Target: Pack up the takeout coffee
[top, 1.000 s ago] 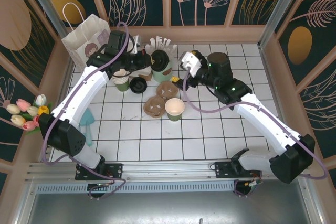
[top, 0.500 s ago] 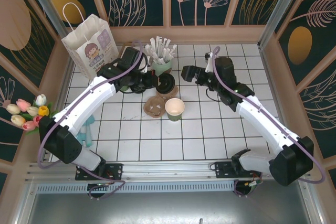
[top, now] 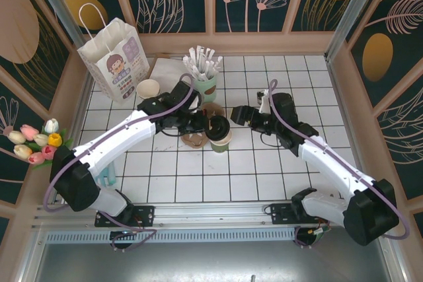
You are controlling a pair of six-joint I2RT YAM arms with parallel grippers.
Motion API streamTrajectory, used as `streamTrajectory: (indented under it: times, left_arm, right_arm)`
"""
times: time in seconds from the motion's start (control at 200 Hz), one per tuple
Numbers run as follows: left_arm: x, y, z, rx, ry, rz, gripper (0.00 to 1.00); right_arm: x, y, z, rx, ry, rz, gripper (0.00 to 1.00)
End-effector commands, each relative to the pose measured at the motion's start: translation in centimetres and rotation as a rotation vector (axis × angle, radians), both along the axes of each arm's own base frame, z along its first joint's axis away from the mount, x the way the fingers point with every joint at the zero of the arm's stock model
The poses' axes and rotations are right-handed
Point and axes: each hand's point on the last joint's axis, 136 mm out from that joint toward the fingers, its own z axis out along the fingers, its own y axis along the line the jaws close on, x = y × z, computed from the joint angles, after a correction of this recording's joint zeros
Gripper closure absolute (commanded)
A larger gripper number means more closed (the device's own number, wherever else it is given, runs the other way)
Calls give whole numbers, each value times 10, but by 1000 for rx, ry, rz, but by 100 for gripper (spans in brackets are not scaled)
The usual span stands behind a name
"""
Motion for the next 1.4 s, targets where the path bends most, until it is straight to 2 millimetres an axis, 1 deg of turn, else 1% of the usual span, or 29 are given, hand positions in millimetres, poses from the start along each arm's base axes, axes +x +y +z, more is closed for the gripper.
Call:
streamTrajectory:
  times: [0.0, 0.175, 0.225, 0.295, 0.355, 0.525, 0.691, 0.796, 0.921, 1.086, 1.396]
  left_arm:
    - [9, 0, -7, 29, -2, 49, 100]
    - [9, -1, -26, 70, 28, 66, 100]
    - [10, 1, -30, 84, 28, 78, 100]
    - [12, 1, -34, 99, 31, 83, 100]
    - [13, 0, -38, 106, 39, 82, 100]
    - [14, -4, -41, 99, 49, 72, 100]
    - [13, -7, -45, 101, 58, 54, 100]
    - [14, -10, -46, 92, 59, 44, 100]
    - [14, -11, -43, 84, 57, 40, 100]
    - [13, -11, -48, 96, 69, 39, 100]
    - [13, -16, -50, 110, 82, 21, 100]
  right_arm:
    - [-10, 2, 0, 58, 10, 67, 14]
    - [-17, 0, 0, 117, -9, 97, 15]
    - [-20, 1, -1, 139, -18, 115, 17]
    - [-23, 2, -4, 152, -19, 122, 17]
    - [-22, 0, -8, 158, -15, 100, 21]
    - [-29, -2, -12, 199, -40, 97, 23]
    - [-31, -3, -20, 186, -22, 101, 25]
    - [-32, 0, -22, 191, -14, 120, 25]
    - [-34, 2, -28, 190, 7, 140, 26]
    - [-35, 7, -33, 203, 35, 172, 31]
    - [-35, 15, -39, 206, 59, 217, 34]
